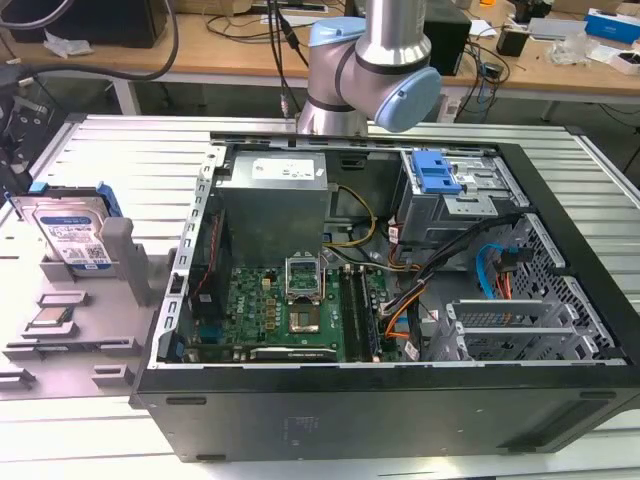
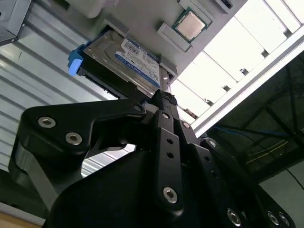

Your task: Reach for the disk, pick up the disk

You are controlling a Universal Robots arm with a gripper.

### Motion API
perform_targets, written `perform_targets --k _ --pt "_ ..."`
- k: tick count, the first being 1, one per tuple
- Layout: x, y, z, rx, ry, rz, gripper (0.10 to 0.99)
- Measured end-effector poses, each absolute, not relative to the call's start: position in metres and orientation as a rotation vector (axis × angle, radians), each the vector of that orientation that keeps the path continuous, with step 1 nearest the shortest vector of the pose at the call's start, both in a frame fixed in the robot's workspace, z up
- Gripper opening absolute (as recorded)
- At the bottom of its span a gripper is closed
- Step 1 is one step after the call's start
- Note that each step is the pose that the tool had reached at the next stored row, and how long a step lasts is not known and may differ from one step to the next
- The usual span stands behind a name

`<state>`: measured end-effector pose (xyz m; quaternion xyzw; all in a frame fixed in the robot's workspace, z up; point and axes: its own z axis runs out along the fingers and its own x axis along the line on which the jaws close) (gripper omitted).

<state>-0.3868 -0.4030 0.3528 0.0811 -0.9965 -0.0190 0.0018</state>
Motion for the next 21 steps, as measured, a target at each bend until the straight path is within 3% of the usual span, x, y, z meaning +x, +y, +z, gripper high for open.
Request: perform_targets --k 21 --pt "-0.3868 -0.4030 0.3528 0.702 -3.052 -0.058 0.106"
